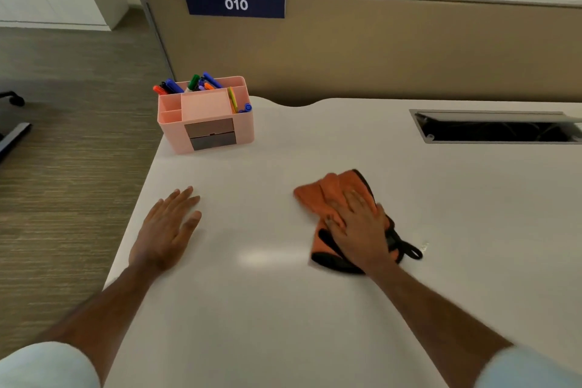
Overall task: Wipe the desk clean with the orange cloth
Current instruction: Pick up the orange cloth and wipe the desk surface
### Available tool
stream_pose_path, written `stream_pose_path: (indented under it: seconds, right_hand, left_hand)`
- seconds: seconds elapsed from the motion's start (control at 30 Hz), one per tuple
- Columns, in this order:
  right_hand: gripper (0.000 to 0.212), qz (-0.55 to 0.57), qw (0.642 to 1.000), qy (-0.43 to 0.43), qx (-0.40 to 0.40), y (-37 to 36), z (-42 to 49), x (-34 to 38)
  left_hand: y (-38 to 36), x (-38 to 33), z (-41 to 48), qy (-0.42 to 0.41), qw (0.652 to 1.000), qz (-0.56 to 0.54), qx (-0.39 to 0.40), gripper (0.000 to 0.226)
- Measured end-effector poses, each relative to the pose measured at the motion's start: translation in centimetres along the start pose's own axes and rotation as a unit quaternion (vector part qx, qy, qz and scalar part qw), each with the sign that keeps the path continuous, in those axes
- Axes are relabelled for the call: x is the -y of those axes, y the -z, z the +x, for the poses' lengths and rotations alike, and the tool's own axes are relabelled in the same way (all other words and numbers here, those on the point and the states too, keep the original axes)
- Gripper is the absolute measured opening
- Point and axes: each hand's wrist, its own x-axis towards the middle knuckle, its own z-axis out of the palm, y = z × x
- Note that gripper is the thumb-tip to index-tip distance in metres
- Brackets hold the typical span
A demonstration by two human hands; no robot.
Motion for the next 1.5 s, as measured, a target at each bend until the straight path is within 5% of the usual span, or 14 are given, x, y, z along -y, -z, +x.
stream_pose_path:
  seconds: [0.13, 0.3, 0.4, 0.63, 0.77, 0.93, 1.1, 1.33, 1.5]
  right_hand:
    - [0.051, 0.011, 1.000, -0.015, 0.003, -1.4, 3.9, 4.1]
    - [0.037, 0.081, 0.989, 0.124, 0.025, -2.4, -4.5, 10.1]
    - [0.036, 0.082, 0.987, 0.132, 0.031, -1.1, -8.9, 7.4]
    - [0.036, 0.031, 1.000, 0.000, -0.001, 2.5, -8.2, -3.6]
    - [0.037, 0.014, 0.996, -0.085, -0.023, 1.6, -2.9, -3.2]
    - [0.034, 0.060, 0.997, 0.043, 0.009, -0.6, -3.6, 4.0]
    - [0.033, 0.083, 0.991, 0.109, 0.000, 1.2, -11.4, 1.4]
    - [0.037, 0.017, 0.997, -0.053, -0.050, 4.4, -10.8, -11.0]
    - [0.047, 0.016, 0.996, -0.087, -0.014, 3.3, -2.4, -9.7]
  left_hand:
    - [-0.1, 0.2, 0.2, -0.006, 1.000, 0.010, 0.001, 0.070]
    - [-0.3, 0.4, 0.3, -0.005, 1.000, 0.016, 0.001, 0.071]
    - [-0.3, 0.4, 0.4, -0.002, 0.999, 0.041, 0.011, 0.072]
    - [-0.4, 0.1, 0.4, -0.004, 0.998, 0.054, 0.013, 0.075]
    - [-0.9, 0.5, 0.8, -0.001, 0.998, 0.054, 0.019, 0.074]
    - [-2.4, 2.9, 1.3, 0.053, 0.998, 0.018, 0.039, 0.074]
    - [-4.6, 5.5, 2.2, 0.076, 0.997, -0.008, 0.029, 0.052]
    - [-2.9, -0.5, 2.4, -0.025, 0.998, 0.030, 0.040, 0.075]
    - [-2.8, -3.9, 2.3, -0.092, 0.991, 0.079, 0.051, 0.074]
